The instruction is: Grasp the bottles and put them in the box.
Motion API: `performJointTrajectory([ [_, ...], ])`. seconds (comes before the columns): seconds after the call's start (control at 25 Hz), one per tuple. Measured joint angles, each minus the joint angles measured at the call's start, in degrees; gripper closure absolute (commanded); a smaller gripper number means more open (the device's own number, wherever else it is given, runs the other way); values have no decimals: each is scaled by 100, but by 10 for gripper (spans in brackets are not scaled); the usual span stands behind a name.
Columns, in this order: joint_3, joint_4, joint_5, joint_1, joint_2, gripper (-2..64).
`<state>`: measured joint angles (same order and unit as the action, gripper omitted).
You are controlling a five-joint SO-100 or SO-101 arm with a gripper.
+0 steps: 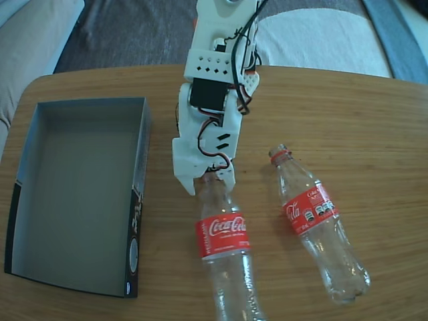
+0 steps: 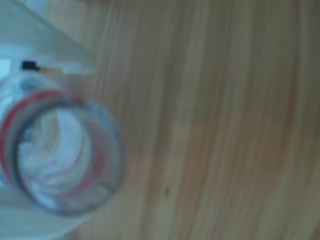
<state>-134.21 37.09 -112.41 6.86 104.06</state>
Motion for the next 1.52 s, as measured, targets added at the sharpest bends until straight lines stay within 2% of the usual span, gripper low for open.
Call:
performJointTrajectory([
  [0.12,0,0,-53,9,0,540],
  [0.28,9,-18,-9,18,0,557],
  [0.4,0,-9,-9,0,-9,623],
  [0.92,0,-18,-9,53,-9,618],
  [1.12,431,26,-9,53,-9,618],
  [1.2,703,202,-9,53,-9,618],
  [1.52,1854,1573,-9,53,-9,618],
])
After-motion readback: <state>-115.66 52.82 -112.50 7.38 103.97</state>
